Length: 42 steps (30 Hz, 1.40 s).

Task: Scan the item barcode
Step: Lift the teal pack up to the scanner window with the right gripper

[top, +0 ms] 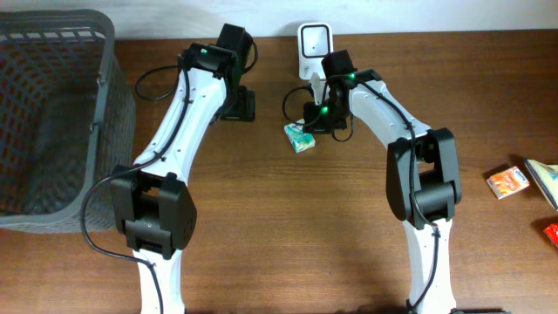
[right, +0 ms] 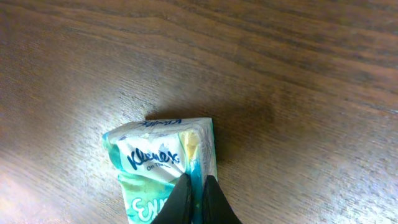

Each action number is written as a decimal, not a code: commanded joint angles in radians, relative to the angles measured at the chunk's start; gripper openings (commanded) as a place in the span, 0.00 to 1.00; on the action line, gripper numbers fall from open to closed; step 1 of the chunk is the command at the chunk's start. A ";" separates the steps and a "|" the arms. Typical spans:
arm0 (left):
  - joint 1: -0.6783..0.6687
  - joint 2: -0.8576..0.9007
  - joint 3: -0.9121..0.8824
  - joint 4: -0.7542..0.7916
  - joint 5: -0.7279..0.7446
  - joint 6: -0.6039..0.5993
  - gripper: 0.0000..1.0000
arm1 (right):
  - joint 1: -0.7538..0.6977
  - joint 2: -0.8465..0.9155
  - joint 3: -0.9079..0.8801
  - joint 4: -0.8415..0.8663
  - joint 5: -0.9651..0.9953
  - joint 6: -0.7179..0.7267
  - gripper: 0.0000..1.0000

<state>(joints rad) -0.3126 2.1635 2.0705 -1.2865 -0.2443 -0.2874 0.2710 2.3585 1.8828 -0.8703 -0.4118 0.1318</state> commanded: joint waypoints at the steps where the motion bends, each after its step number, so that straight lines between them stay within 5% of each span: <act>1: 0.003 -0.028 0.004 -0.001 -0.014 0.001 0.99 | -0.003 0.006 0.056 -0.068 0.044 -0.001 0.04; 8: 0.002 -0.028 0.004 0.009 -0.014 0.001 0.99 | 0.004 0.005 0.334 -0.259 0.455 -0.001 0.04; 15: 0.003 -0.028 0.004 -0.019 -0.018 -0.019 0.99 | 0.011 0.006 0.400 -0.068 0.912 -0.027 0.04; 31: 0.014 -0.028 0.004 -0.106 -0.025 -0.041 0.99 | 0.101 0.090 0.398 0.465 1.051 -0.641 0.04; 42: 0.014 -0.028 -0.008 -0.106 -0.025 -0.041 0.99 | 0.148 0.150 0.398 0.552 1.191 -0.680 0.04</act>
<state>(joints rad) -0.3061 2.1635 2.0705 -1.3911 -0.2523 -0.3141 0.4217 2.5057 2.2646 -0.3588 0.6636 -0.5243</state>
